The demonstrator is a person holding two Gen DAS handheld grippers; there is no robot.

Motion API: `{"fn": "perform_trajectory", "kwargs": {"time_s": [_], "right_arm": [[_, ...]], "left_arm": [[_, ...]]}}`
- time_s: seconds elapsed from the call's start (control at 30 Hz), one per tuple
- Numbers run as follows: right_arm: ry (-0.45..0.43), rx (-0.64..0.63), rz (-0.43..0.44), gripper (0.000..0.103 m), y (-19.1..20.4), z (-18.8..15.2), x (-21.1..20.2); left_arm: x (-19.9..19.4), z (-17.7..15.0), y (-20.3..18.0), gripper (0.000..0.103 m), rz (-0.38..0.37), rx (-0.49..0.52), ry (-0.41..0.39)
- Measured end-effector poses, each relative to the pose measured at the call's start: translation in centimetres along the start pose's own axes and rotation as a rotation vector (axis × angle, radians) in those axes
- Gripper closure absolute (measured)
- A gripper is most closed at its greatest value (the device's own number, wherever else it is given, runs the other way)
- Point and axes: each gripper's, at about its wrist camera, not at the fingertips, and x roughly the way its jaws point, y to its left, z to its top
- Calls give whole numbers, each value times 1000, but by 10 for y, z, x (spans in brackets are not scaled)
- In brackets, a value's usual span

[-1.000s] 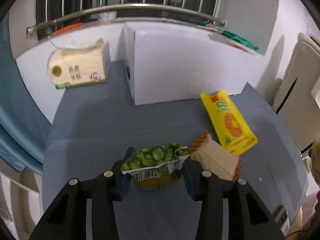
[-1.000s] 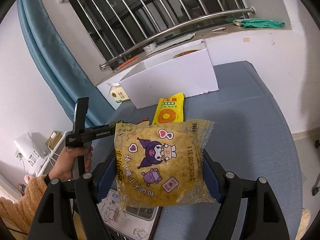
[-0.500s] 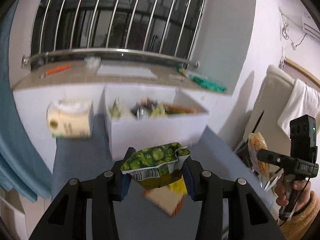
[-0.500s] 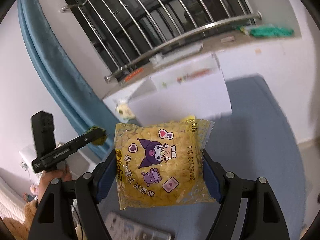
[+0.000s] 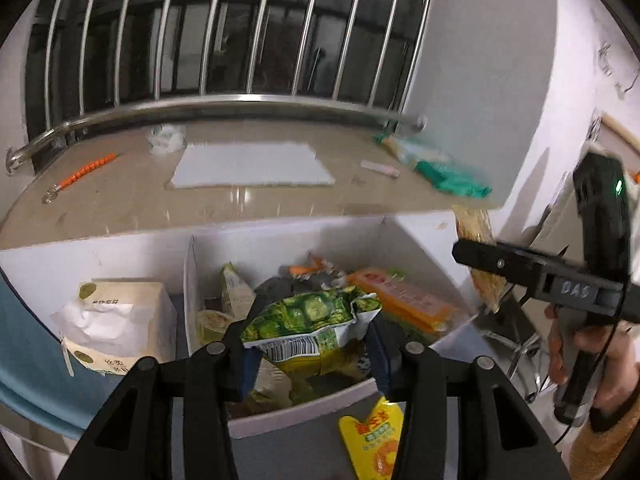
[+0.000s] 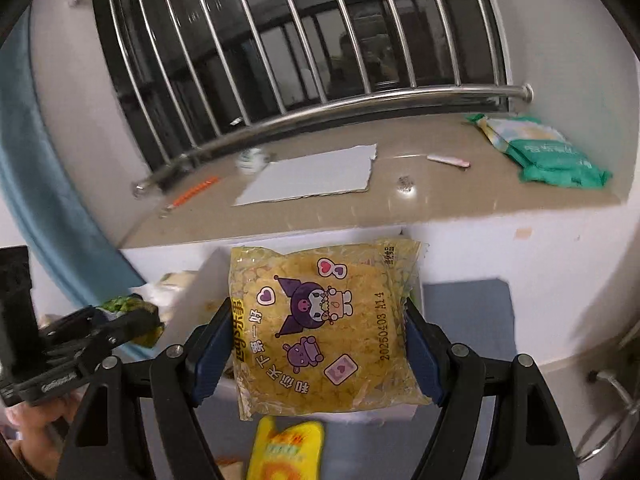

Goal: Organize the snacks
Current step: 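Drop the pea snack and flatbread pack into the white box, opening both tools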

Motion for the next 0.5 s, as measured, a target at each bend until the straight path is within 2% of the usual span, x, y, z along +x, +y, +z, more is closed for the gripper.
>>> {"fn": "perform_trajectory", "kwargs": {"time_s": [0.03,0.07,0.1,0.13,0.2,0.23,0.5], "right_arm": [[22,-9,2,16,0,3,7],[43,-25,-33,11,2,7,17],[43,-25,-33,0,2,7,17],[31,-37,-110,0,2,9,21],[7,-35,-108,0,2,8,18],[-10,-22,-67,0,0,5,14],[-62,-50,-55,0,4,-6,-19]], "left_arm": [[6,0,0,15,12,2,27],[10,-2,0,0,27,4,36],[10,-4,0,0,44,4,26],[9,-7,1,0,44,8,24],[5,-13,2,0,51,18,26],[3,-16,3,0,59,22,22],[-23,-28,0,0,60,20,-15]]}}
